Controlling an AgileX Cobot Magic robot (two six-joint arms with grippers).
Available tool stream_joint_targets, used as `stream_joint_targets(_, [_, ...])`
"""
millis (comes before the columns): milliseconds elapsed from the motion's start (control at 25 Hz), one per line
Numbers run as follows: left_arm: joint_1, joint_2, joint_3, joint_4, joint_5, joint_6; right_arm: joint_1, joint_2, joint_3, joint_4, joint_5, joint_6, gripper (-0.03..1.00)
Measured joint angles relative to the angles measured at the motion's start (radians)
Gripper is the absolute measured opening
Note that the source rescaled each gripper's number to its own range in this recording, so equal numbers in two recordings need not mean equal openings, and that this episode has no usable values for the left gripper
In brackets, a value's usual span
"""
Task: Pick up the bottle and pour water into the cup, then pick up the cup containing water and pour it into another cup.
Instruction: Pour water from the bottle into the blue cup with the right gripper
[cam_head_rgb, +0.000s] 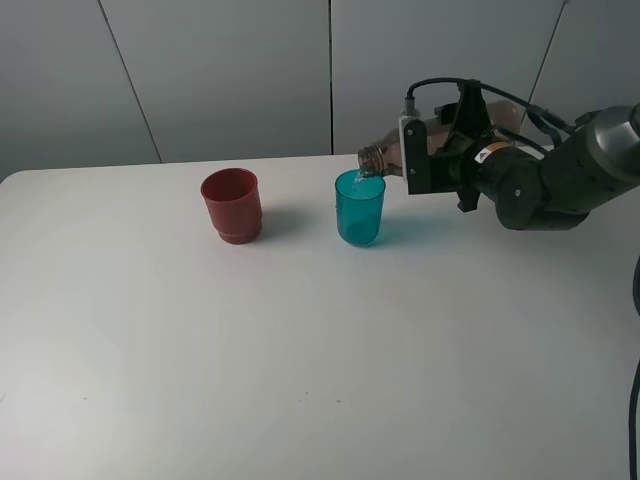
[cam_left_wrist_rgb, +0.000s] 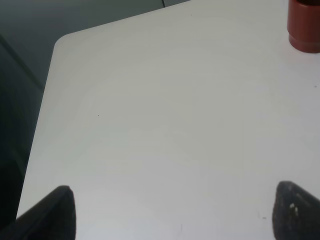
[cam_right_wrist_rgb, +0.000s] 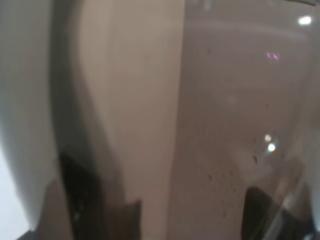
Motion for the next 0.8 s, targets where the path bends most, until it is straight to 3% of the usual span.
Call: stream_joint_targets(800, [0.000,0.000,0.000,0.000,0.000,0.000,0.000,0.000,0.000,0.015,-0.007,-0.089,0.00])
